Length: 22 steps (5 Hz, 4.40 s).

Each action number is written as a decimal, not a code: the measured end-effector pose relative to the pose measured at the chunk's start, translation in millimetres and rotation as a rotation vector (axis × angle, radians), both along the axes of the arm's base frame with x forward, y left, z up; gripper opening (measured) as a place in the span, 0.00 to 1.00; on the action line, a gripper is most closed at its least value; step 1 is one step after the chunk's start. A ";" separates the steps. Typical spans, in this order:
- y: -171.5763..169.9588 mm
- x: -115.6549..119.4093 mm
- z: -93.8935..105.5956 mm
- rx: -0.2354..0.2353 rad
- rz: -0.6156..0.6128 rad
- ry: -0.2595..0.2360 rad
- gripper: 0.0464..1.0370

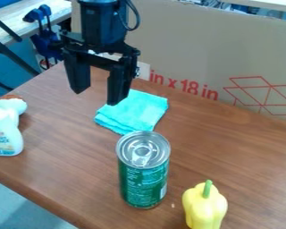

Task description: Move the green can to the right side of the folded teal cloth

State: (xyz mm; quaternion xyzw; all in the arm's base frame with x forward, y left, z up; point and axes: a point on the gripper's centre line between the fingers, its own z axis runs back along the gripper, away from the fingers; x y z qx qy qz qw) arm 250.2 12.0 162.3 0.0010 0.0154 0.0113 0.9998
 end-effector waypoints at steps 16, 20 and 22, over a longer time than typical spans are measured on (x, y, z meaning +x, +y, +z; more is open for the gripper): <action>-57.2 130.4 -42.3 -0.020 -0.370 -0.067 0.96; -65.0 119.5 -18.1 -0.009 -0.411 -0.165 0.96; -72.0 70.3 21.6 0.018 -0.382 -0.245 0.96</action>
